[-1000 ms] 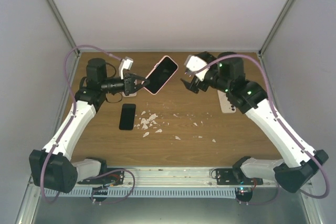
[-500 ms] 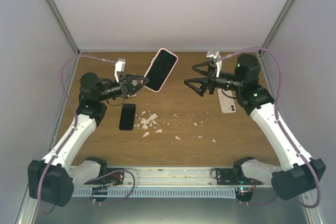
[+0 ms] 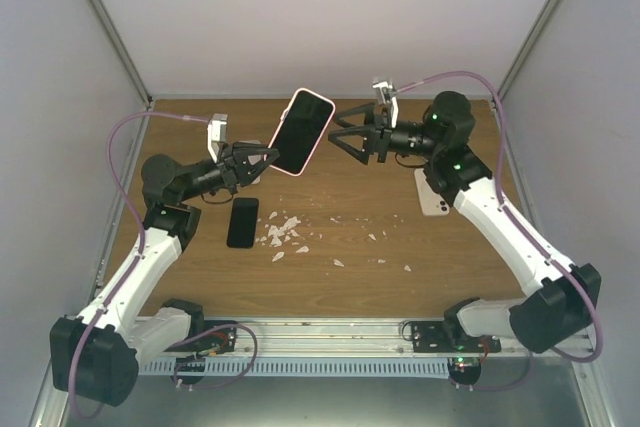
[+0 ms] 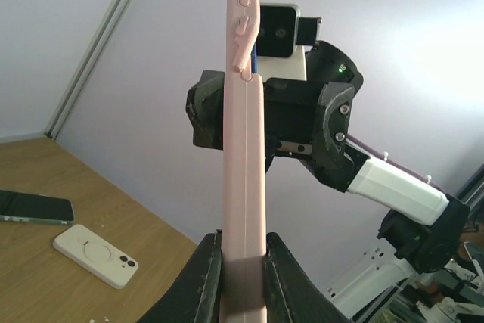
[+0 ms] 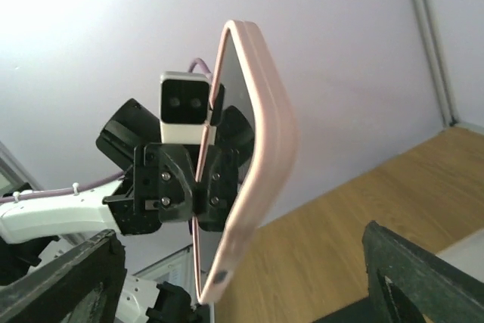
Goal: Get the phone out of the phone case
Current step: Pick up the phone at the center of the board.
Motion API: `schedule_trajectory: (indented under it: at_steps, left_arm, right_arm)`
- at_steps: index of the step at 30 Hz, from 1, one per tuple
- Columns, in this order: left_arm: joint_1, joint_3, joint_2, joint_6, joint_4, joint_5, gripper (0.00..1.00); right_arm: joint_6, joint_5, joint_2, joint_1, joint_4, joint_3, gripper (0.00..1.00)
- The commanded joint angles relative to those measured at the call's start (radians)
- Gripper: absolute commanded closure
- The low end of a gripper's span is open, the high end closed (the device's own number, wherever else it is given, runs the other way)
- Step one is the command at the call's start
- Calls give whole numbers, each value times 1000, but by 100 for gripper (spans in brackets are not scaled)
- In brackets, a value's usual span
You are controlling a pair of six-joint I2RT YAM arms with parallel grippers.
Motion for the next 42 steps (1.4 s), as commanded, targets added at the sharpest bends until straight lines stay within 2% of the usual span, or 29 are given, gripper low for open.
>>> schedule_trajectory:
  at_steps: [1, 8, 13, 18, 21, 24, 25, 29, 35, 42]
  left_arm:
    - [0, 2, -27, -22, 132, -28, 100]
    - [0, 0, -45, 5, 92, -19, 100]
    - [0, -1, -54, 47, 47, -11, 100]
    - [-1, 15, -65, 137, -64, 26, 96]
    - [-1, 47, -60, 238, -169, 62, 80]
    - [-2, 115, -45, 394, -332, 114, 61]
    - [-2, 156, -34, 459, -431, 135, 54]
    - [-3, 284, 45, 691, -712, 212, 41]
    - [-7, 380, 147, 827, -885, 259, 36]
    - [-44, 342, 181, 927, -949, 225, 41]
  right_arm:
    - [58, -6, 60, 36, 65, 82, 19]
    - [110, 10, 146, 75, 103, 154, 41]
    - [136, 9, 161, 89, 121, 162, 71]
    - [114, 19, 131, 75, 85, 138, 99]
    - [76, 3, 106, 51, 48, 121, 100]
    - [1, -42, 79, 0, -33, 120, 100]
    - [-21, -57, 68, -20, -59, 117, 99]
    - [-142, -118, 45, -72, -204, 132, 100]
    - [-280, -234, 58, -129, -359, 140, 100]
    - [-338, -383, 102, -215, -421, 136, 99]
